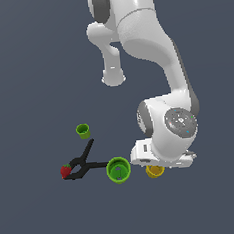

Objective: Pick up a designated object from a clutter of objects.

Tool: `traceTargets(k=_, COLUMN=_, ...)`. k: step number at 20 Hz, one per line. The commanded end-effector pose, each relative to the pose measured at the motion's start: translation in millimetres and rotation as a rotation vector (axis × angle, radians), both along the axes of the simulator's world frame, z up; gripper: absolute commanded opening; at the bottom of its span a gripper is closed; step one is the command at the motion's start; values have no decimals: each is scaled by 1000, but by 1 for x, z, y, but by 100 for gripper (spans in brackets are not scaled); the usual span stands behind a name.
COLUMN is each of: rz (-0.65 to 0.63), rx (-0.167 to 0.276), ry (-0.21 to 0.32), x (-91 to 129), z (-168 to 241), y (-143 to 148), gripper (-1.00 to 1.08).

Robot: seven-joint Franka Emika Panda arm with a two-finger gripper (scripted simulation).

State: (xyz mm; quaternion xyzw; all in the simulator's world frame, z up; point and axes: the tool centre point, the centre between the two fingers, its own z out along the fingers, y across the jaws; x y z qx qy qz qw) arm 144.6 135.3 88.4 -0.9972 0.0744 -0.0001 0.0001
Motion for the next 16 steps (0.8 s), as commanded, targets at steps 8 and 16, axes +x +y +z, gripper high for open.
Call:
traceTargets(k=8, rz=-1, rx=0, ry=0, x=-1, z=-42, y=0, gripper=100)
traceTargets(k=16, rz=-1, rx=0, ry=0, x=0, z=-42, y=0, gripper=-100)
